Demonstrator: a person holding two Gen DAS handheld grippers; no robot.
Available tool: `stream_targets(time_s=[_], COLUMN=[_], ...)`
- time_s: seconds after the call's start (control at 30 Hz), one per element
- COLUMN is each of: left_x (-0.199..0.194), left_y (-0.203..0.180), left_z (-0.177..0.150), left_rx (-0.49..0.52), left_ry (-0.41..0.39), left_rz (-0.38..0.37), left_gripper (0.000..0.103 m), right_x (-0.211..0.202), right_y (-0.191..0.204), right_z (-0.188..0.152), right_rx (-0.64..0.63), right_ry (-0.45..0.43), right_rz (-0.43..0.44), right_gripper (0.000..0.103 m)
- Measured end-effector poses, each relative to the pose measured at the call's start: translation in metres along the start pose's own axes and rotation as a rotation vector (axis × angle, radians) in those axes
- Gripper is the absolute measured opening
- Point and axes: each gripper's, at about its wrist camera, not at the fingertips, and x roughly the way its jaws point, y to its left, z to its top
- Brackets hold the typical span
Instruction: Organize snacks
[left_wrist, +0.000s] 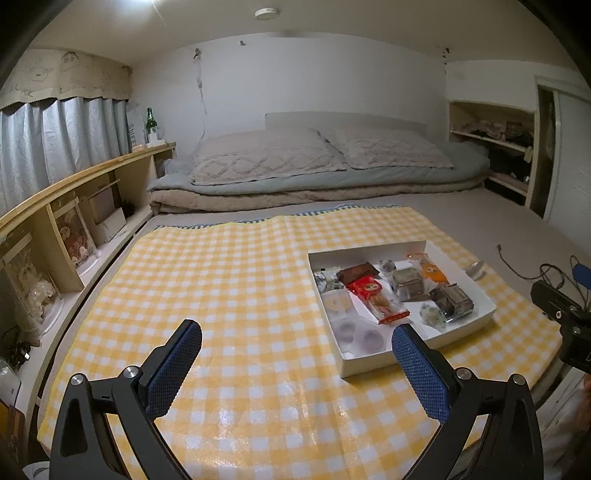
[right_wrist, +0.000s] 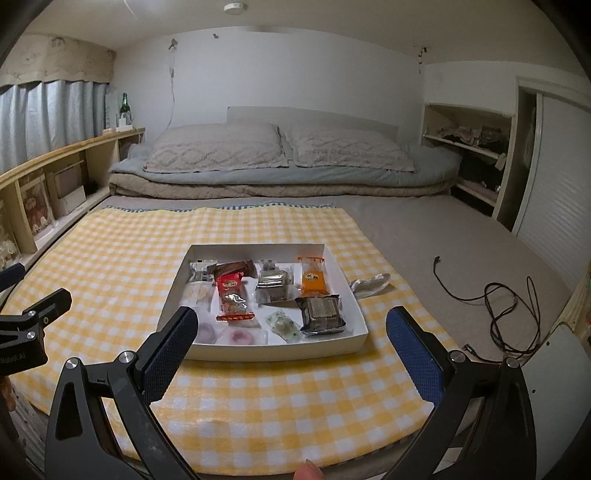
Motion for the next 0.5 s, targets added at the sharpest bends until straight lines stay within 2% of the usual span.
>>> stream_targets(time_s=[0.5], left_x=[-0.0046], left_y=[0.0093], left_z=[0.0011], left_rx=[-0.023], left_ry=[-0.005], left_rz=[0.003], left_gripper=[0.103], right_x=[0.0012], right_y=[0.0024], right_z=[0.0014], right_rx=[-0.024], right_ry=[0.001], right_rz=[0.002], right_gripper=[0.103])
